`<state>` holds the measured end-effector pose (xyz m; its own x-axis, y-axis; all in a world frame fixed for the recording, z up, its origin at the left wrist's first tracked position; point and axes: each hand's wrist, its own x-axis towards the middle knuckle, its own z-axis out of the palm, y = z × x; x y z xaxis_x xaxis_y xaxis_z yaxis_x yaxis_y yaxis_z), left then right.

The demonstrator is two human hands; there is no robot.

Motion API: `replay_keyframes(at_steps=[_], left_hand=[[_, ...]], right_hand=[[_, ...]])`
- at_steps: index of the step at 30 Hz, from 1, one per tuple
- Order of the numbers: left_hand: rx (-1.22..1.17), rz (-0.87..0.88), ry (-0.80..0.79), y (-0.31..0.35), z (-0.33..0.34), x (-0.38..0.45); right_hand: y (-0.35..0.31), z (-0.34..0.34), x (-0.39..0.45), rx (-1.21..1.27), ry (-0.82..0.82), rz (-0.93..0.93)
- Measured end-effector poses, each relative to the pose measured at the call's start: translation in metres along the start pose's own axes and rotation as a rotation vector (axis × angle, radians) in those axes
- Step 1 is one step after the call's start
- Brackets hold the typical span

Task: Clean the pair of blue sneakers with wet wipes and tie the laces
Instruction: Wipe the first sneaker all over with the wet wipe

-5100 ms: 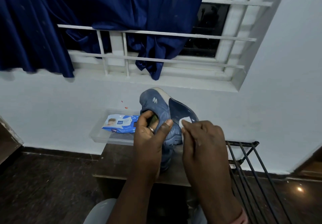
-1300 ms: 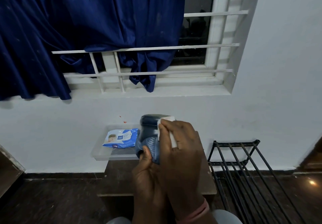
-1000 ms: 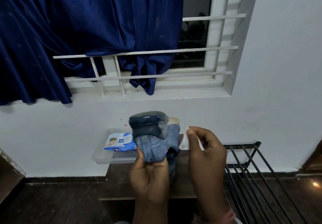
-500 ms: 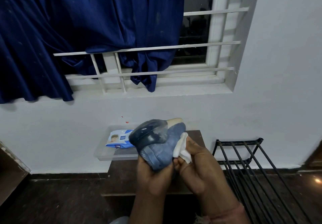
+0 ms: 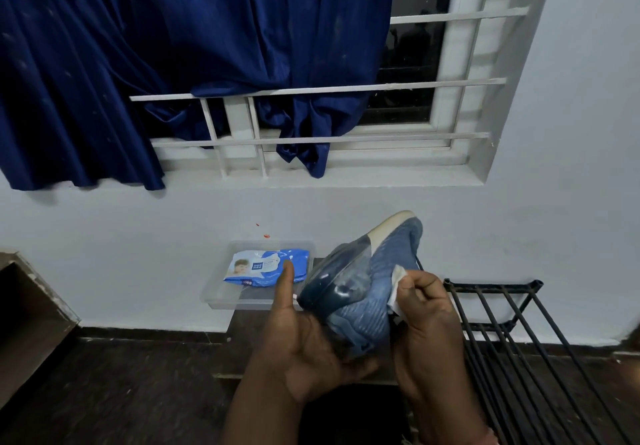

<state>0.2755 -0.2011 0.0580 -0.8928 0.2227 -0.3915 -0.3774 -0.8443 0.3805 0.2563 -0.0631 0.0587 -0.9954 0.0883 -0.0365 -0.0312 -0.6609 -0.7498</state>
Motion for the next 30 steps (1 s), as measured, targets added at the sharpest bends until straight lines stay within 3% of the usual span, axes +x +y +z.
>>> replay_keyframes(at_steps=[4, 8, 10, 12, 14, 17, 18, 20, 21, 25, 30], left_hand=[[0.144, 0.201, 0.010, 0.001, 0.022, -0.010], [0.268, 0.296, 0.179, -0.002, 0.024, -0.006], [0.313, 0.319, 0.219, -0.002, 0.017, -0.002], [0.328, 0.355, 0.233, -0.002, 0.009, -0.001], [0.317, 0.364, 0.206, -0.004, 0.000, 0.001], [0.283, 0.286, 0.142, -0.009, -0.003, 0.005], [0.265, 0.258, 0.128, -0.010, -0.002, 0.006], [0.232, 0.229, 0.135, -0.014, -0.003, 0.006], [0.209, 0.225, 0.128, -0.015, -0.006, 0.008], [0.259, 0.249, 0.077, -0.015, -0.014, 0.007], [0.304, 0.338, 0.114, -0.023, -0.014, 0.011]], right_hand=[[0.000, -0.002, 0.000, -0.095, -0.051, -0.033], [-0.013, -0.008, 0.002, -0.219, -0.155, 0.093], [-0.032, -0.014, -0.001, -0.392, -0.214, 0.215], [-0.054, -0.021, -0.006, -0.751, -0.275, 0.271], [-0.069, -0.015, -0.012, -1.105, -0.283, 0.102], [-0.062, 0.019, -0.011, -1.228, -0.167, -0.447], [-0.053, 0.031, -0.009, -1.375, -0.224, -0.570], [-0.027, 0.042, -0.007, -1.696, -0.382, -0.671], [-0.014, 0.041, -0.010, -1.751, -0.378, -0.691], [-0.002, 0.029, -0.023, -1.753, -0.347, -0.793], [-0.016, 0.015, 0.009, -1.649, -0.080, -0.757]])
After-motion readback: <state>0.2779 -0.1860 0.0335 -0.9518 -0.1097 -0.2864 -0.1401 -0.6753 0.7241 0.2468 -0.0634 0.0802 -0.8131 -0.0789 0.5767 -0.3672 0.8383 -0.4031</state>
